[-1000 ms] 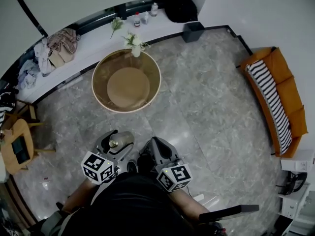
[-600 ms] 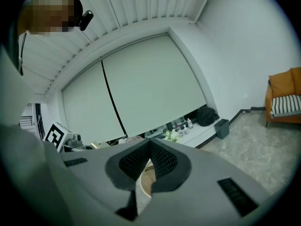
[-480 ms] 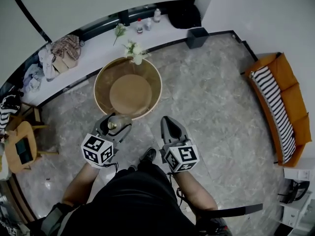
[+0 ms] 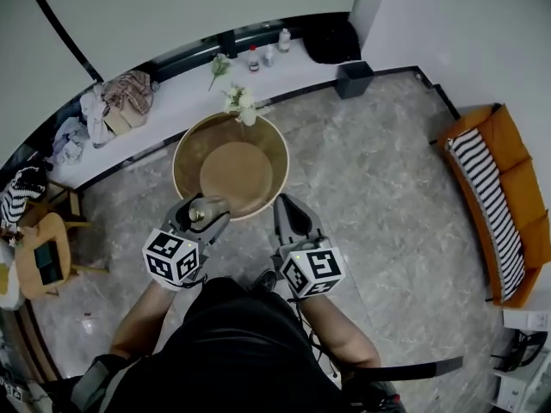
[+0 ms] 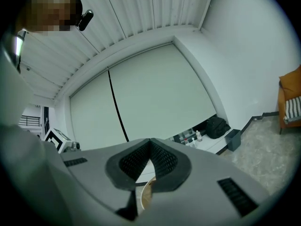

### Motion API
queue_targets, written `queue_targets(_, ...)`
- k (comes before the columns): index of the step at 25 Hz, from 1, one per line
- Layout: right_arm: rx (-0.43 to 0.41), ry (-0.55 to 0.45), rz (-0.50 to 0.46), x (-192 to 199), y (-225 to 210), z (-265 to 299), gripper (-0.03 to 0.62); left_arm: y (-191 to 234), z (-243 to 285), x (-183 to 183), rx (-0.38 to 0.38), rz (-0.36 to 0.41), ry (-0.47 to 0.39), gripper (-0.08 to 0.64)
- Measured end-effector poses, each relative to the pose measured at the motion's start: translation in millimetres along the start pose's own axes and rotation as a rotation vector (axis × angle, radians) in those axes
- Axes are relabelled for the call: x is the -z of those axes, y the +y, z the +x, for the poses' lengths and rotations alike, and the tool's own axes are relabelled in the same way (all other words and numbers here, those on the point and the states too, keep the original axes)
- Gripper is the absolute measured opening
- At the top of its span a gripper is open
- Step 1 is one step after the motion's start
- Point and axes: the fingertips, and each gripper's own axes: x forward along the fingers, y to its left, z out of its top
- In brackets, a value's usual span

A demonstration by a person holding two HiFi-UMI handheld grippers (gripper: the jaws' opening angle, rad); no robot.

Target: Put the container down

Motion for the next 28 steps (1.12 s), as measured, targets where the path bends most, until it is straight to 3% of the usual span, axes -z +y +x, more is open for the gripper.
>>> queue_targets(7,0.000,0.021,0.027,12,-3,5,0.006,4,12,5,0.002,0.001,0.026,0.341)
queue_targets(20,0.125,0.051,0.030,19,-47,47,0.007,52,70,7,0.045,0.011,0.076,0.341)
queue_targets(28,0.192,0.084,0.045,23,-69,112,0.007,100,121,-5,0.080,0.183,0.141,0.341)
